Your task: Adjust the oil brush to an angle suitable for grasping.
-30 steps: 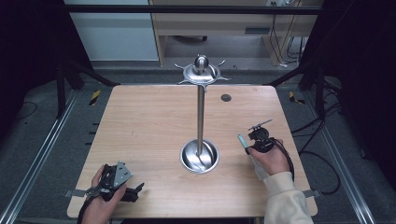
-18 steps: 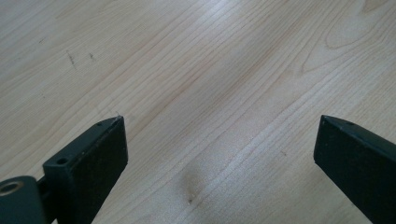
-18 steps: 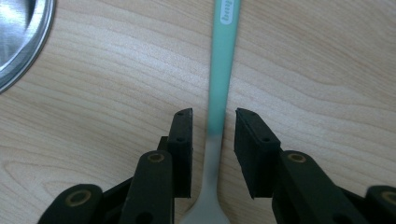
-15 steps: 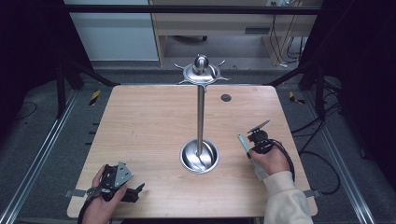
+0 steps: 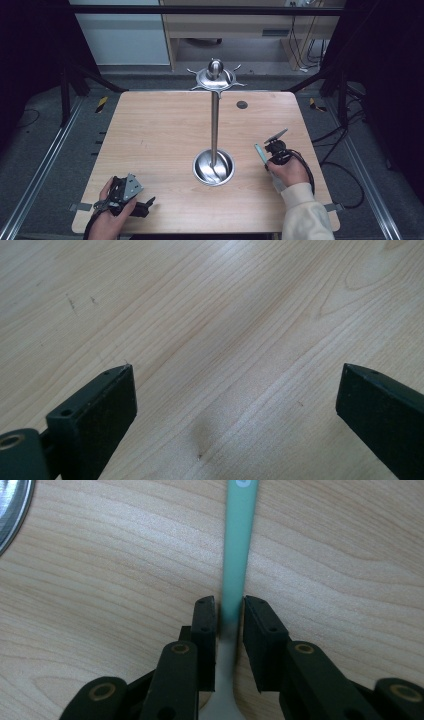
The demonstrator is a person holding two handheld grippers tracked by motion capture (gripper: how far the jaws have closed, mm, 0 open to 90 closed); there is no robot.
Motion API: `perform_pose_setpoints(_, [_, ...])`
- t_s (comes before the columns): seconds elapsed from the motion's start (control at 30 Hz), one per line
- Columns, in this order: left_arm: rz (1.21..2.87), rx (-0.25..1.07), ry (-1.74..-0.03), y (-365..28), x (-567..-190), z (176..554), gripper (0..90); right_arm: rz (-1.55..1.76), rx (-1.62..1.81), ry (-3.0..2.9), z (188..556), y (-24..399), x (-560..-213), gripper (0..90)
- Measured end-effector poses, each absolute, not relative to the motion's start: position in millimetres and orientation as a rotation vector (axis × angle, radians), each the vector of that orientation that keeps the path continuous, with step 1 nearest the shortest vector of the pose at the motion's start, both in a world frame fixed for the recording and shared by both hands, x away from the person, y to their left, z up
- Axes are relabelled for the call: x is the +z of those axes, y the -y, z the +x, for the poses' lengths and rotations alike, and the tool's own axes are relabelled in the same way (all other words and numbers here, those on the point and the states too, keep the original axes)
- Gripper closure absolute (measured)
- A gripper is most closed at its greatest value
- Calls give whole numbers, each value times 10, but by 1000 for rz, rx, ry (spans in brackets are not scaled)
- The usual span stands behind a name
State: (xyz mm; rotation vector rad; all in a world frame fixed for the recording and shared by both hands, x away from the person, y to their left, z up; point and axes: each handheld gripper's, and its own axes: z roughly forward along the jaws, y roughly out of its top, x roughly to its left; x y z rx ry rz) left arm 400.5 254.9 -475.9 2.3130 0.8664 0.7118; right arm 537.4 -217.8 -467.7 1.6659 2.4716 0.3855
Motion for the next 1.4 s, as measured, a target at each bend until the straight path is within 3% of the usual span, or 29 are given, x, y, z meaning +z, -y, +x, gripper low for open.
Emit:
perform_pose_setpoints(0.53, [2316,708,-864,-2549,-4756,4005,25,1673,394,-2444,5359,2185,-4671,824])
perform_pose_setpoints(1.4, [2287,731,-897,-2576,-4745,4021,25,1535,813,-2234,5186,2501,-4054,825])
